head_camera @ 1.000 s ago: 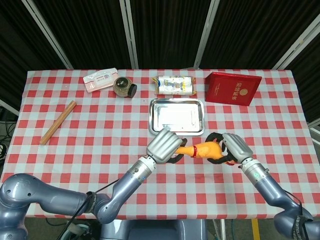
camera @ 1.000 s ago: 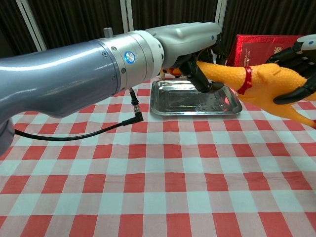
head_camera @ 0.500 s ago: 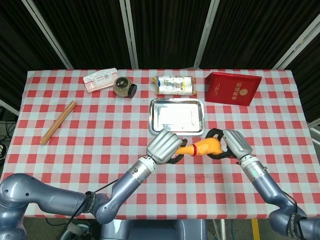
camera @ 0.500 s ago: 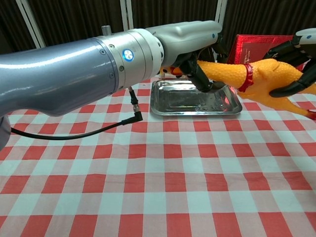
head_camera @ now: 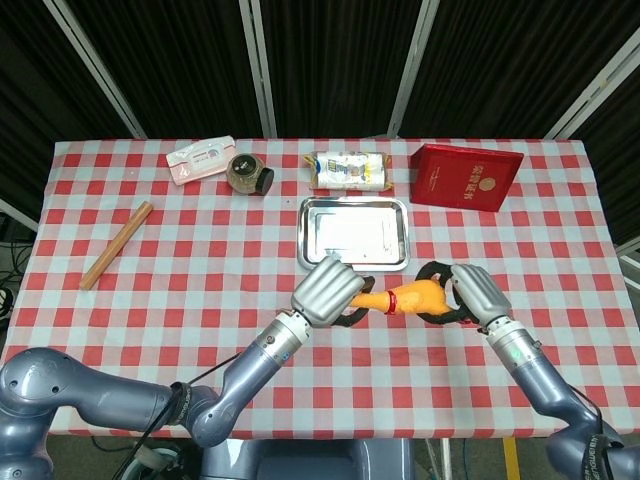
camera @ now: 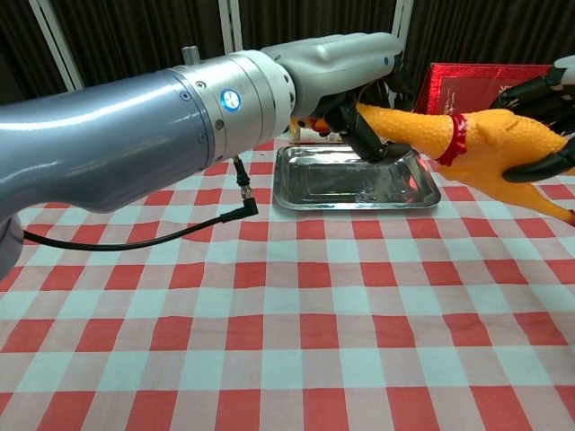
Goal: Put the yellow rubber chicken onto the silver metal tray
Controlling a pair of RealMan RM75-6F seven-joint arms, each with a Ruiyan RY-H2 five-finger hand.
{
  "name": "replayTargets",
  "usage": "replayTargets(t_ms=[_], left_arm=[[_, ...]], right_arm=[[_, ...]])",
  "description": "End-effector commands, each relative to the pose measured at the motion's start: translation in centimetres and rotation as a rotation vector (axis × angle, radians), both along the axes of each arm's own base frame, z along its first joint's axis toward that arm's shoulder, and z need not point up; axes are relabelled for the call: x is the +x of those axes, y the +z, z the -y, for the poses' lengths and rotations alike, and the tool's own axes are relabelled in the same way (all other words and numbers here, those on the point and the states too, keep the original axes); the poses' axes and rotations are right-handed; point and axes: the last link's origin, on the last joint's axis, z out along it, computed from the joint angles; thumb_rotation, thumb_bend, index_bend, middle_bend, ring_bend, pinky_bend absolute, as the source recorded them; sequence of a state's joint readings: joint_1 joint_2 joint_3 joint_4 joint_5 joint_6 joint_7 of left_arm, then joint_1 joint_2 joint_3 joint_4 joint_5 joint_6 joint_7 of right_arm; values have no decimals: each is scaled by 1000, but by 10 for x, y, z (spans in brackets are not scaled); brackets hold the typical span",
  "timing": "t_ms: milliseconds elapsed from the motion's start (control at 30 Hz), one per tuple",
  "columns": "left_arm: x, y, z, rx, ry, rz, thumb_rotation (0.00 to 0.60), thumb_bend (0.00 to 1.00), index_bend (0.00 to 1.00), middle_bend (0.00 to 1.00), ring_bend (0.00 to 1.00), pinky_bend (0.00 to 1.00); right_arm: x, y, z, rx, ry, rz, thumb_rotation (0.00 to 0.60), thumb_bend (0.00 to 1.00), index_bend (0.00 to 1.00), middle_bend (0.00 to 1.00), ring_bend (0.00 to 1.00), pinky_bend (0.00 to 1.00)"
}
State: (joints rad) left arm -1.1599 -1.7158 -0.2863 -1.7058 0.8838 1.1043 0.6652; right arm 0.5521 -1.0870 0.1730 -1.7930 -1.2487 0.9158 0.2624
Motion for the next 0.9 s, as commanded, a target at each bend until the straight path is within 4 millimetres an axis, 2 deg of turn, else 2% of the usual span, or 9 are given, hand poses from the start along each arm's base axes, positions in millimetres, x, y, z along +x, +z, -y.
replayTargets(t_ms=[33,100,200,500,600,633,700,900], left_arm=[[-1,-1,0,4,0,0,600,793,637,682,585,644],[-2,-2,0,6,-1,2,600,792,636,681,584,644],[-3,-3,0,10,0,7,600,792,636,680,583,644],[-13,-3,-3,29,10,28,600,788,635,676,582,643],[-24,-2,-9,38,34,49,600,788,635,677,582,643],[-35,-3,-15,28,73,60,600,788,635,677,582,643],[-46,-6,-20,17,81,68,600,788,635,677,582,643],[-67,-11,-33,27,106,94,600,788,635,677,581,643]], right_arm=[[-4,0,-3,19,-5,-9,600,154,0,117,46,241],[-5,0,-5,27,-7,-12,598,137,0,72,13,202],[-6,2,-6,32,-12,-13,595,129,0,56,0,181],[-15,12,-8,0,-34,-10,596,129,0,44,0,179],[-26,23,-10,-39,-61,-6,595,128,0,37,0,179],[-35,33,-12,-72,-86,-8,594,129,0,34,0,179],[-41,41,-15,-93,-96,0,593,129,0,27,0,179],[-54,56,-20,-134,-118,0,592,129,0,21,0,179]])
